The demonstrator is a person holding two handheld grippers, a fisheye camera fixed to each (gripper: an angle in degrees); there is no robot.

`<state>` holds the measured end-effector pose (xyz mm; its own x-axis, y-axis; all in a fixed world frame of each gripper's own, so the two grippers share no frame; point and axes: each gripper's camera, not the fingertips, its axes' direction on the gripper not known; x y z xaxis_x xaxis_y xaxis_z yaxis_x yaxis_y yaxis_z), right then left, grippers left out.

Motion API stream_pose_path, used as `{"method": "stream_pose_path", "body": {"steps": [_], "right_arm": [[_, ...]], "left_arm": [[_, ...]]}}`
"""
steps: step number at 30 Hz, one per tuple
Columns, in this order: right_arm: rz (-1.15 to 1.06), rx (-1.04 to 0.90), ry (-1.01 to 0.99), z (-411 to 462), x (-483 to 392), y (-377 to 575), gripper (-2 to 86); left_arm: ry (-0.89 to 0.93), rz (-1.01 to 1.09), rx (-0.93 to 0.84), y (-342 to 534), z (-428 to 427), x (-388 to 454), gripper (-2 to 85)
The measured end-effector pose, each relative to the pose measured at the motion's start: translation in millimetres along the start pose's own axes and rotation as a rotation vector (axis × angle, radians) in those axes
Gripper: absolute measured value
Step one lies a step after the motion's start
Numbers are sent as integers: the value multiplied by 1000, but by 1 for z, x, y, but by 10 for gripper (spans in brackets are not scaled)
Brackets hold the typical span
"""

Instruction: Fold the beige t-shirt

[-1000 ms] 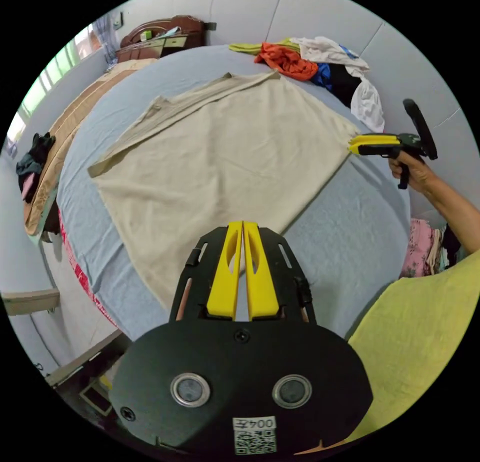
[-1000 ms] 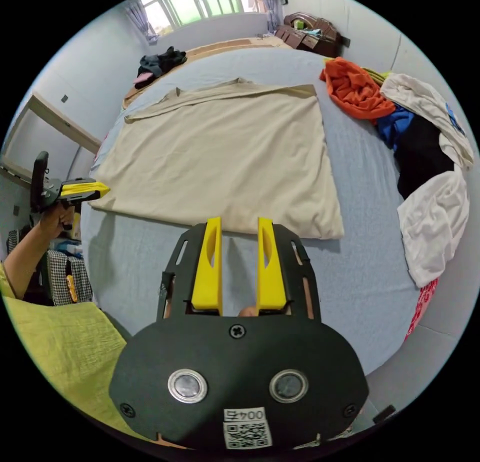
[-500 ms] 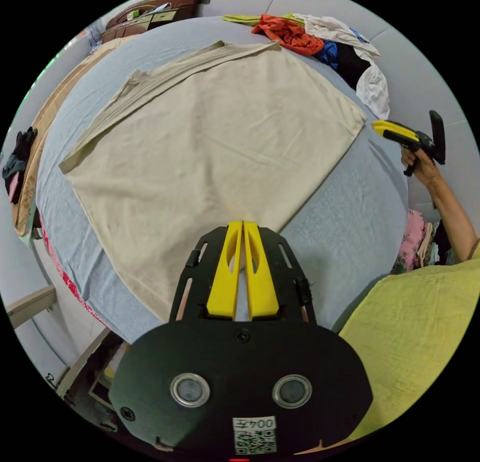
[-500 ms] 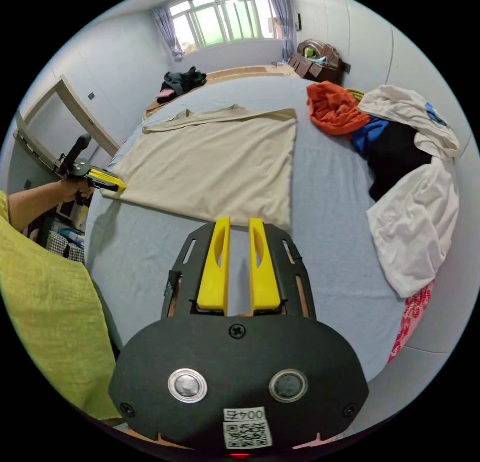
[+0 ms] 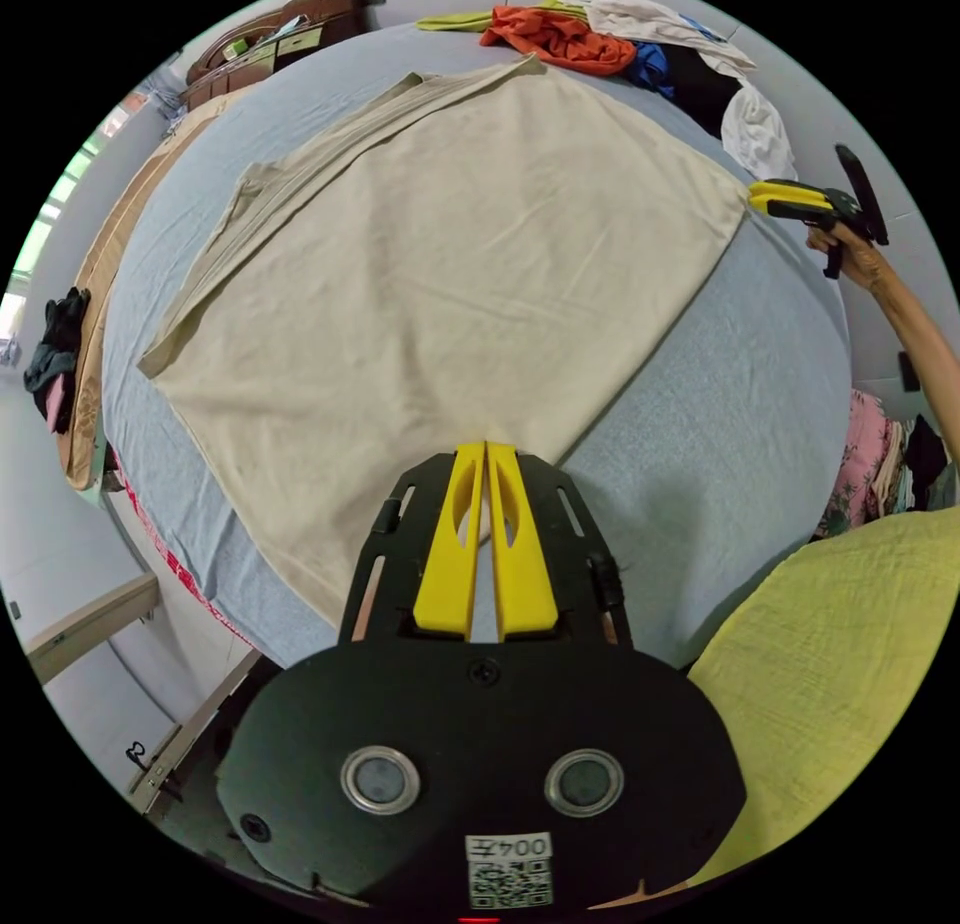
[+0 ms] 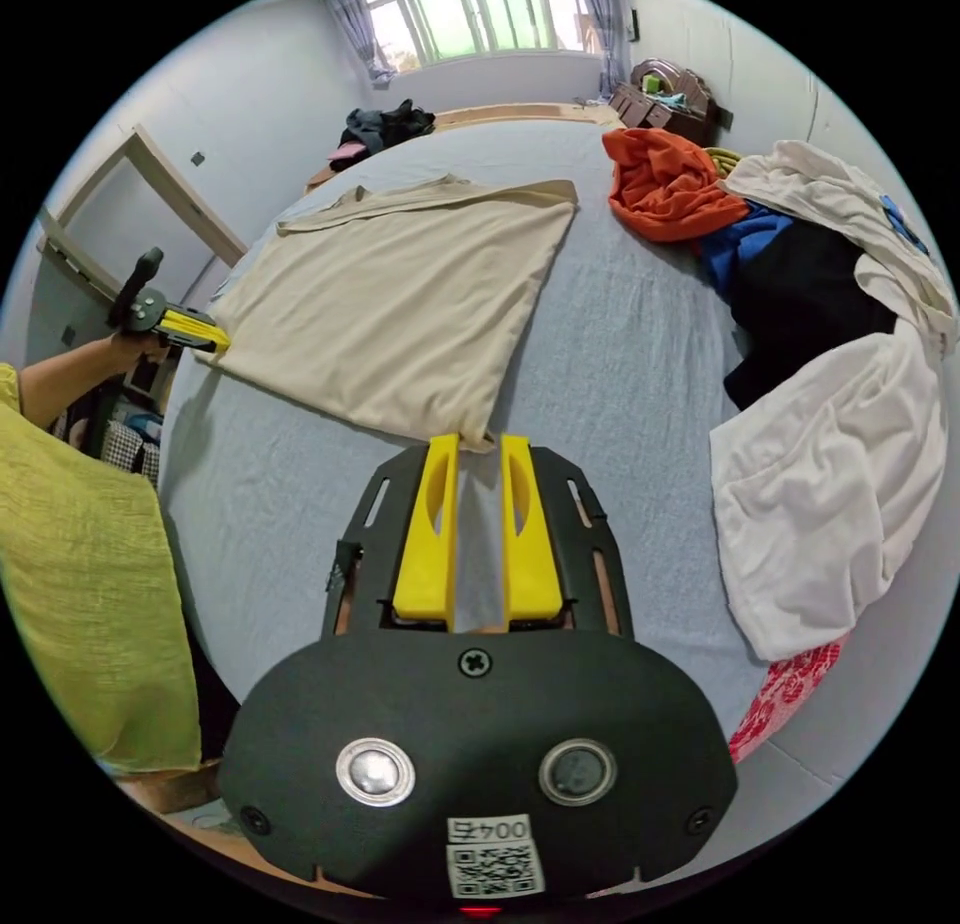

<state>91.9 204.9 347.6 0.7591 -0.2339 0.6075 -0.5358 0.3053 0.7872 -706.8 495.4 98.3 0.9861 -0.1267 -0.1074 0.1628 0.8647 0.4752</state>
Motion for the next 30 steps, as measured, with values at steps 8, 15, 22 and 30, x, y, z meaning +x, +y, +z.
{"method": "stream_pose_path", "body": {"steps": [8, 15, 22, 30], "right_arm": [[-2, -51, -73, -17, 42, 6, 6], [83, -63, 39, -39, 68, 26, -5], [83, 77, 9, -90, 43, 27, 32], [179, -56, 50, -65, 76, 46, 66]], "left_arm": [[44, -14, 6, -5, -5, -23, 3], [44, -17, 27, -1, -11, -44, 3], [47, -23, 36, 4, -19, -68, 3], [97, -85, 66, 23, -29, -116, 6]]}}
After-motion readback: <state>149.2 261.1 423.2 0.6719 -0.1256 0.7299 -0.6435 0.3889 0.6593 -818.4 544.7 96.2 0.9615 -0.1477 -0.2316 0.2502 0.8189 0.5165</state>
